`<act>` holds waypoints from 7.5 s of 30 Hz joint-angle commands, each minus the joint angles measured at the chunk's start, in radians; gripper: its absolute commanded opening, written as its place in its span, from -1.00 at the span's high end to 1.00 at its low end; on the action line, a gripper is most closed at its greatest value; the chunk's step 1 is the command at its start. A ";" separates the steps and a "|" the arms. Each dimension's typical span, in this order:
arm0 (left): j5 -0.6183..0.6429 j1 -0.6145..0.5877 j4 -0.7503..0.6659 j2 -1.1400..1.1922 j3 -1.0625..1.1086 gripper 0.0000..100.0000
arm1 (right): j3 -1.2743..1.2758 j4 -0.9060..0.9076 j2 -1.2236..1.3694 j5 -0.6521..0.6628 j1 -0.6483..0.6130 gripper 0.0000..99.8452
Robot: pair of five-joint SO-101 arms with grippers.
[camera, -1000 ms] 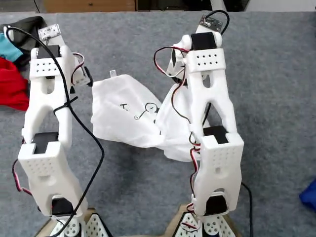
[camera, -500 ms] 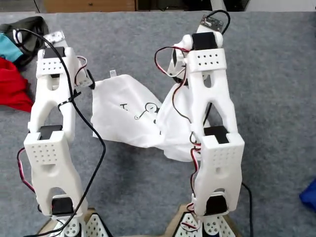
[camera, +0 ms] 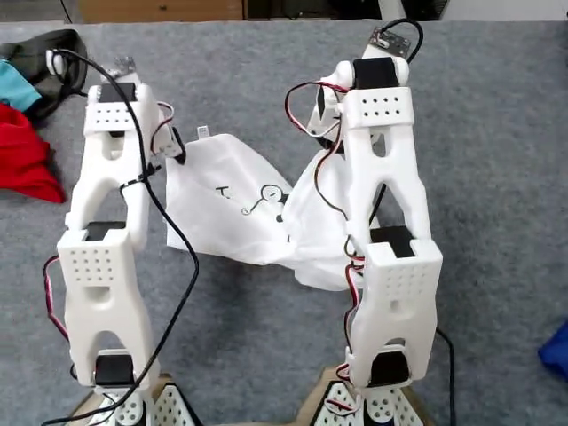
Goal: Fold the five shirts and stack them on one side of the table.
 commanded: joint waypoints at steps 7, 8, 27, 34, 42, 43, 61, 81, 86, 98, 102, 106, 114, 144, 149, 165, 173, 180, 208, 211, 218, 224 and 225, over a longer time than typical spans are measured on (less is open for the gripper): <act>0.012 0.005 -0.104 0.047 -0.058 0.58 | -0.050 0.014 -0.076 0.012 0.013 0.99; 0.012 0.005 -0.110 0.047 -0.058 0.58 | -0.050 0.014 -0.076 0.012 0.013 0.99; 0.005 0.009 -0.146 0.048 -0.057 0.94 | -0.050 0.014 -0.076 0.012 0.013 0.99; 0.005 0.011 -0.141 0.048 -0.054 0.96 | -0.050 0.014 -0.076 0.012 0.013 0.99; 0.006 0.005 -0.112 0.039 -0.058 0.96 | -0.050 0.014 -0.076 0.012 0.013 0.99; 0.006 0.005 -0.112 0.039 -0.058 0.96 | -0.050 0.014 -0.076 0.012 0.012 0.99; -0.048 -0.031 -0.006 0.038 -0.229 0.96 | -0.050 0.014 -0.076 0.012 0.012 0.99; -0.068 -0.166 0.295 0.038 -0.821 0.96 | -0.088 0.012 -0.084 0.012 0.022 0.99; 0.023 -0.212 0.295 0.022 -0.925 0.96 | -0.289 0.012 -0.077 0.012 0.047 0.99; 0.167 -0.149 0.295 -0.298 -0.934 0.96 | -0.659 -0.106 -0.082 0.195 0.045 0.99; 0.178 -0.146 0.295 -0.414 -0.905 0.96 | -0.829 -0.153 -0.082 0.249 0.058 0.99; 0.196 -0.146 0.295 -0.524 -0.838 0.96 | -0.869 -0.216 -0.110 0.265 0.077 0.99; 0.192 -0.153 0.295 -0.584 -0.516 0.96 | -0.868 -0.180 -0.137 0.262 0.116 0.99; 0.091 0.032 0.295 -0.593 0.284 0.96 | -0.575 0.025 -0.151 0.353 0.257 0.99; 0.077 0.040 0.295 -0.590 0.414 0.96 | -0.272 0.023 -0.251 0.353 0.254 0.99; 0.041 0.170 0.295 -0.593 0.664 0.96 | 0.320 0.020 -0.476 0.358 0.360 0.98; 0.041 0.181 0.295 -0.593 0.663 0.93 | 0.556 0.021 -0.556 0.499 0.421 0.90; 0.048 0.193 0.295 -0.595 0.680 0.60 | 0.707 0.018 -0.685 0.566 0.349 0.50; 0.077 -0.552 0.295 -0.593 0.502 0.59 | -0.552 -0.199 0.334 0.382 -0.386 0.65; 0.077 -0.569 0.295 -0.585 0.502 0.59 | -0.734 -0.239 0.506 0.382 -0.429 0.65; 0.081 -0.537 0.293 -0.584 0.580 0.59 | -0.835 -0.457 0.707 0.382 -0.495 0.65; 0.080 -0.529 0.293 -0.584 0.585 0.59 | -0.717 -0.620 0.723 0.381 -0.521 0.65; 0.078 -0.529 0.293 -0.584 0.588 0.59 | -0.696 -0.640 0.723 0.381 -0.527 0.65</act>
